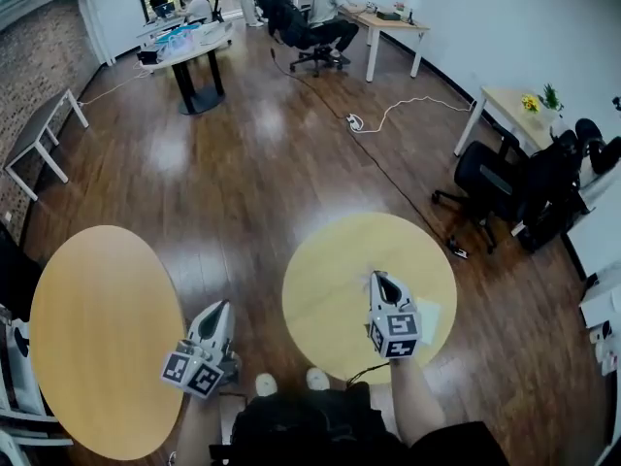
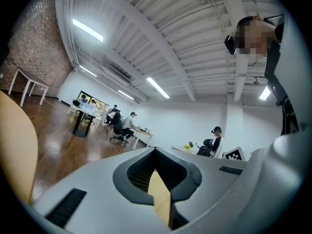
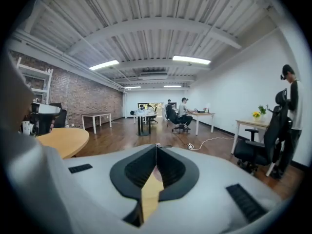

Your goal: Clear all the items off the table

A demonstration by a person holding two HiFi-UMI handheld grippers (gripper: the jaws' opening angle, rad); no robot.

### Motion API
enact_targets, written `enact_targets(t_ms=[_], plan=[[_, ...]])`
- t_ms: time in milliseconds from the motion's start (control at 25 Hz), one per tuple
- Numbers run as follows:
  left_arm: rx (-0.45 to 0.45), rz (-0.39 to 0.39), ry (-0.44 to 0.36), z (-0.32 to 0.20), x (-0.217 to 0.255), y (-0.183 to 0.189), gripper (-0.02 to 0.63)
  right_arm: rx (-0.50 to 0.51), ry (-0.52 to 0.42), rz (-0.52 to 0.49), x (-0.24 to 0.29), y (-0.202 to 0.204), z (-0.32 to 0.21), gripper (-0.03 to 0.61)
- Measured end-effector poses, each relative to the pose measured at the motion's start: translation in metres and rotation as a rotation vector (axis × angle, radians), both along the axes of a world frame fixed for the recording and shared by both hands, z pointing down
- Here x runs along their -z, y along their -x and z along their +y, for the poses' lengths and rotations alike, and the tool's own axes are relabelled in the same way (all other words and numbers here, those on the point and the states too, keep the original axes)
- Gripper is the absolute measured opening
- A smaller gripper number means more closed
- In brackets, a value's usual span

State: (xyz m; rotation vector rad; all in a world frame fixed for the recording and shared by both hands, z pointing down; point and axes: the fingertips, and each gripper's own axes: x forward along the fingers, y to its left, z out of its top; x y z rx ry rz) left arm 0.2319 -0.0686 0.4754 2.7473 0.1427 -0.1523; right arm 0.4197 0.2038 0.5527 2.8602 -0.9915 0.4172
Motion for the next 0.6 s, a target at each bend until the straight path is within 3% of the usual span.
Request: enact_targets(t_ms=[160,320,600], plan=[[-0.135,0.003,-0.003,0.015,-0.004,-0.031,-0.002,-0.111,0.009,0.001,0.000,0.008,0.030,0.003],[-0.201,-0.007,-0.006,0.032,-0.009,-0.059,-0.002,-0.168,0.029,-0.012,-0.005,0.008,0.058,0.003],[-0.153,-0.034,-0.003,0.024,-0.025,-0.073,-0.002,-0.184,0.054,-0.118,-0.046,0.002,0.072,0.003]])
